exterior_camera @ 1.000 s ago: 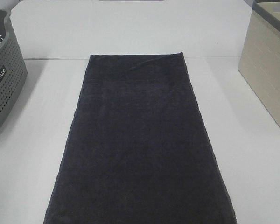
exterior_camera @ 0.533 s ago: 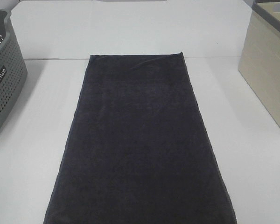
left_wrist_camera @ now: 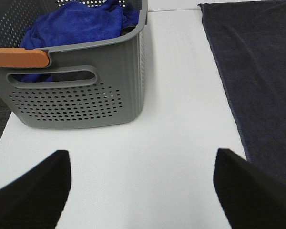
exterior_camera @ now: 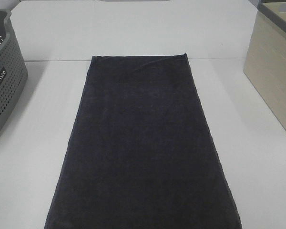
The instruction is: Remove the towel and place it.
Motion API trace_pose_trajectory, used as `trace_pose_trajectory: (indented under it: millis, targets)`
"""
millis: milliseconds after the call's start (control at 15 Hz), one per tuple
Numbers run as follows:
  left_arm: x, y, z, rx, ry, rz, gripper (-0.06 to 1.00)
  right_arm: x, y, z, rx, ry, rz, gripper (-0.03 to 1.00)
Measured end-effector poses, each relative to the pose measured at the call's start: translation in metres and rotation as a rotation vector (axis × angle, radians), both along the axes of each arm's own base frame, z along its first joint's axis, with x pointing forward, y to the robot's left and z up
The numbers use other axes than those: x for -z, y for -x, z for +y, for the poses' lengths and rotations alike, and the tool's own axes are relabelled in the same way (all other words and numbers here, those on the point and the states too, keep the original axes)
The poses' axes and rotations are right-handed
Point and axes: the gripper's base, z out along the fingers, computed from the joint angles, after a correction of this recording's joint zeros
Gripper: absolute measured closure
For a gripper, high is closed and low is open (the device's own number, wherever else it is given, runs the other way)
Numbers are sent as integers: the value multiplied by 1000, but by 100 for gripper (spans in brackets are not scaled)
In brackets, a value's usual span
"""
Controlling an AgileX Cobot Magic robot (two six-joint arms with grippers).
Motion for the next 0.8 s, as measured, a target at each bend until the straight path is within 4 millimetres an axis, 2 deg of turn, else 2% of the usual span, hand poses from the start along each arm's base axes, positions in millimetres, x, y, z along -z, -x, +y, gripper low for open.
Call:
trace_pose_trajectory:
  millis: [800]
  targets:
    - [0, 0, 0, -1, 11, 0, 18, 0, 0, 0, -1, -1, 0, 20]
